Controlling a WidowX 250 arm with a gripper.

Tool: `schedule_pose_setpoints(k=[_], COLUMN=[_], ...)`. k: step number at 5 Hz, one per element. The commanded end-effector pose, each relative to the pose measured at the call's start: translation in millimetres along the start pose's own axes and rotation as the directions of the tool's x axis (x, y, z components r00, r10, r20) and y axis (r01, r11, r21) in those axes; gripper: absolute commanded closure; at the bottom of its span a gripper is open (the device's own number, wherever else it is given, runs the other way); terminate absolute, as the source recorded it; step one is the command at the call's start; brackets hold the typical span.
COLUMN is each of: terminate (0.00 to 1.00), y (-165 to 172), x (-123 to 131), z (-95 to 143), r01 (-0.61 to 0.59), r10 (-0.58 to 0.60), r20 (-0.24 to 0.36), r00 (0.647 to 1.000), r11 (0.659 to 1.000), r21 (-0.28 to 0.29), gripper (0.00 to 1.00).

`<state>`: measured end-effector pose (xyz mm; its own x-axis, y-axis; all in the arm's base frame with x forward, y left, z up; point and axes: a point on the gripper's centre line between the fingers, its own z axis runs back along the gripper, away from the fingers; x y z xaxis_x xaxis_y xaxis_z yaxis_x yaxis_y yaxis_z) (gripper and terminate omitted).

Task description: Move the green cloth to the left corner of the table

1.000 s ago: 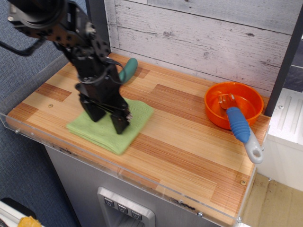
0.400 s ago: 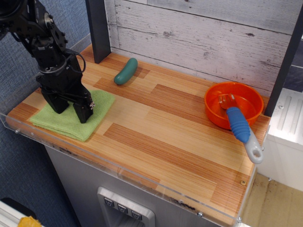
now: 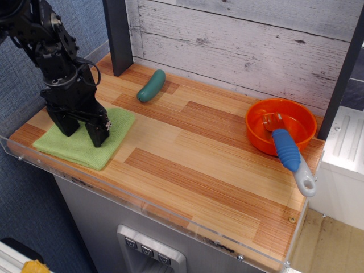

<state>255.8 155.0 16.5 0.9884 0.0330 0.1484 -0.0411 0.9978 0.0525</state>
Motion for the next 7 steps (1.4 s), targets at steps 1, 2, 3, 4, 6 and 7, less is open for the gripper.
schedule_pose_setpoints(k=[1,2,3,4,6,7], terminate=[0.0,0.0,0.0,0.0,0.0,0.0], y=[3.7,4.1,-3.6,-10.2,-52.5,-86.5], x=[13.3,18.1,18.4,12.0,1.1,-8.7], z=[43.8,63.2,81.5,91.4,110.5,124.9], r01=[-0.017,-0.027,-0.034,-0.062,-0.025,0.043], r10=[0.013,0.02,0.026,0.057,0.027,-0.038], r20=[0.091,0.123,0.153,0.138,0.122,0.122], r00=[0.996,0.992,0.988,0.989,0.992,0.992], r11=[0.999,0.998,0.998,0.997,1.0,0.998], r21=[0.043,0.056,0.05,0.037,-0.014,-0.038], gripper=[0.0,0.0,0.0,0.0,0.0,0.0])
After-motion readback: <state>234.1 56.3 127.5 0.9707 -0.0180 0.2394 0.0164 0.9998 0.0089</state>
